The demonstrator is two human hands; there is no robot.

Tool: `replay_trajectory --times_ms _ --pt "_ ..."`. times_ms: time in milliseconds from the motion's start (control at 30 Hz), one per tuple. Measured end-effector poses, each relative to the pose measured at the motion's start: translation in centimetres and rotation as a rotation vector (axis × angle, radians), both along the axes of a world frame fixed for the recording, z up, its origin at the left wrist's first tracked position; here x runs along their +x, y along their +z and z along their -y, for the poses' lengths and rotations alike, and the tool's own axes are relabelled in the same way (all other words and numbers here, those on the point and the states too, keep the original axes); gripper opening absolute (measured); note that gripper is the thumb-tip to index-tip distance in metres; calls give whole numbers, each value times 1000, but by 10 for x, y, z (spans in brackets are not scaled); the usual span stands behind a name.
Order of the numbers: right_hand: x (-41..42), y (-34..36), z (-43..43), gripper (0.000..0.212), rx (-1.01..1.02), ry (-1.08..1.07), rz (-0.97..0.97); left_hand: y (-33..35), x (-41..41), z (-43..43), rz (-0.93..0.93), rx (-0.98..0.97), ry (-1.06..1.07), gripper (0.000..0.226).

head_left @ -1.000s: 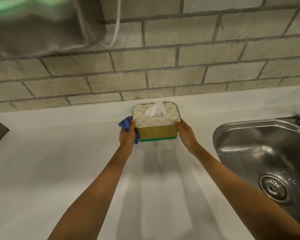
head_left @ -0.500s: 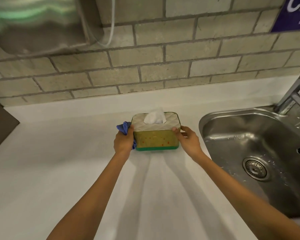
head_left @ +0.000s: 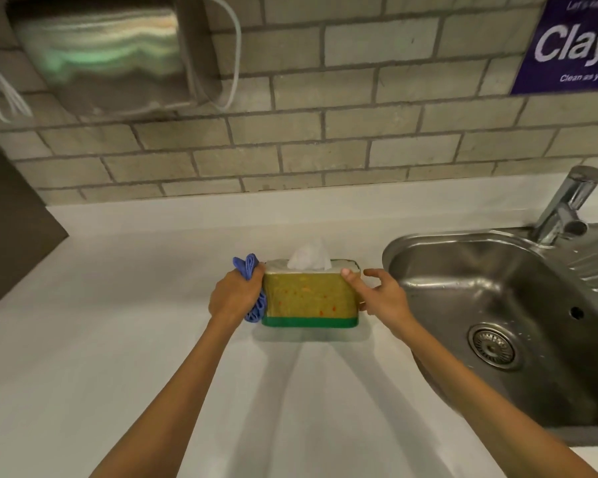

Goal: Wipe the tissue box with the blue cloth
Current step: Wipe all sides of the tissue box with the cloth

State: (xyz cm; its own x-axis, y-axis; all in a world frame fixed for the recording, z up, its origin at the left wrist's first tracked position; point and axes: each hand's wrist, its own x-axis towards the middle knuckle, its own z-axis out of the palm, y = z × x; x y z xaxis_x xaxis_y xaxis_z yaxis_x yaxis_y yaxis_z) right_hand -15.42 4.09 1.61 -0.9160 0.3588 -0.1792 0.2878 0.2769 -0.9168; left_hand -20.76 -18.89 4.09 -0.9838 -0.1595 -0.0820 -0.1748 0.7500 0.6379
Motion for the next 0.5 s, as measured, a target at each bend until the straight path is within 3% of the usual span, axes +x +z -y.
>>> replay_trajectory --times_ms 267,500 --pt "-21 -2 -15 93 -72 200 73 3 -1 -6 -24 -30 34 48" --pt "-42 -8 -16 82 -248 367 44 3 -5 -15 -75 6 69 43"
